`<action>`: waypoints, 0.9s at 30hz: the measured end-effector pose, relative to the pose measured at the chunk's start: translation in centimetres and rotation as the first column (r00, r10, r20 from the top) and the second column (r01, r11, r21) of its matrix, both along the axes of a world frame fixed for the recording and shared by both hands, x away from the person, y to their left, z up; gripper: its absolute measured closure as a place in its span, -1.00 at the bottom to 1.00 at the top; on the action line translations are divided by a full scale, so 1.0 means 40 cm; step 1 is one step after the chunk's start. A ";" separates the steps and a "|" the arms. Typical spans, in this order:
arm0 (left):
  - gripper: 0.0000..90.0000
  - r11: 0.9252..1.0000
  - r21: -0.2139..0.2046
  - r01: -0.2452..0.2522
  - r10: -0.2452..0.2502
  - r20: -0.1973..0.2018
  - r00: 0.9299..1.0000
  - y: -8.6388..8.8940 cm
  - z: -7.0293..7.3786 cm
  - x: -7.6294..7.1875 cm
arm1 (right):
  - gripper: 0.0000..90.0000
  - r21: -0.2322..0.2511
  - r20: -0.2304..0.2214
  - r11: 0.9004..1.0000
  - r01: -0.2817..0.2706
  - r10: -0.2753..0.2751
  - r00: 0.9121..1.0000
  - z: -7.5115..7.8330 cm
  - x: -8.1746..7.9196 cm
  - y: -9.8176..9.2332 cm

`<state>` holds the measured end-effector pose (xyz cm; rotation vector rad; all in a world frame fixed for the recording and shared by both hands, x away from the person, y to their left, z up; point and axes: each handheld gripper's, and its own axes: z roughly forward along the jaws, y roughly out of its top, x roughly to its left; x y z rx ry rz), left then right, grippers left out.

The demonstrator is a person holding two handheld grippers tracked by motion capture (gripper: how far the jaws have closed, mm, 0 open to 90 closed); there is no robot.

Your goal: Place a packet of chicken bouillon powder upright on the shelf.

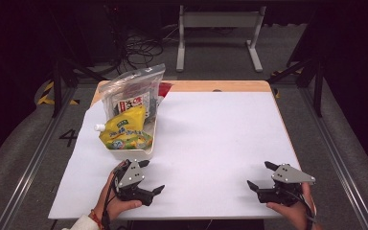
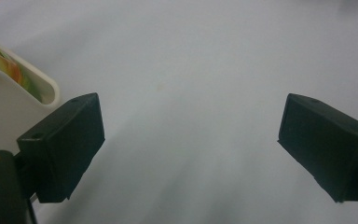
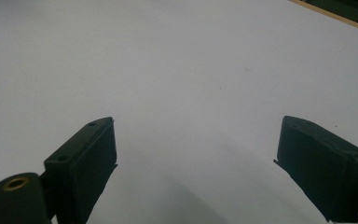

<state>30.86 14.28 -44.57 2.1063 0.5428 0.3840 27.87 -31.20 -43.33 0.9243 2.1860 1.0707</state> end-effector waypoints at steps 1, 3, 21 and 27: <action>-0.84 1.000 -0.003 -0.001 0.001 -0.007 1.000 -0.001 -0.001 0.000 | -0.74 -0.001 0.001 1.000 0.002 -0.002 1.000 -0.001 -0.002 0.001; -0.84 1.000 0.005 -0.006 0.006 0.001 1.000 -0.003 0.000 0.001 | -0.74 -0.002 0.000 1.000 -0.001 0.001 1.000 -0.002 -0.003 0.002; -0.84 1.000 -0.007 -0.027 0.027 -0.002 1.000 0.016 -0.001 0.006 | -0.73 -0.034 -0.005 0.999 -0.026 0.026 1.000 -0.008 -0.003 0.026; -0.84 1.000 -0.005 -0.029 0.029 -0.008 1.000 0.013 -0.003 0.010 | -0.73 -0.043 -0.009 0.999 -0.024 0.024 1.000 -0.011 -0.002 0.025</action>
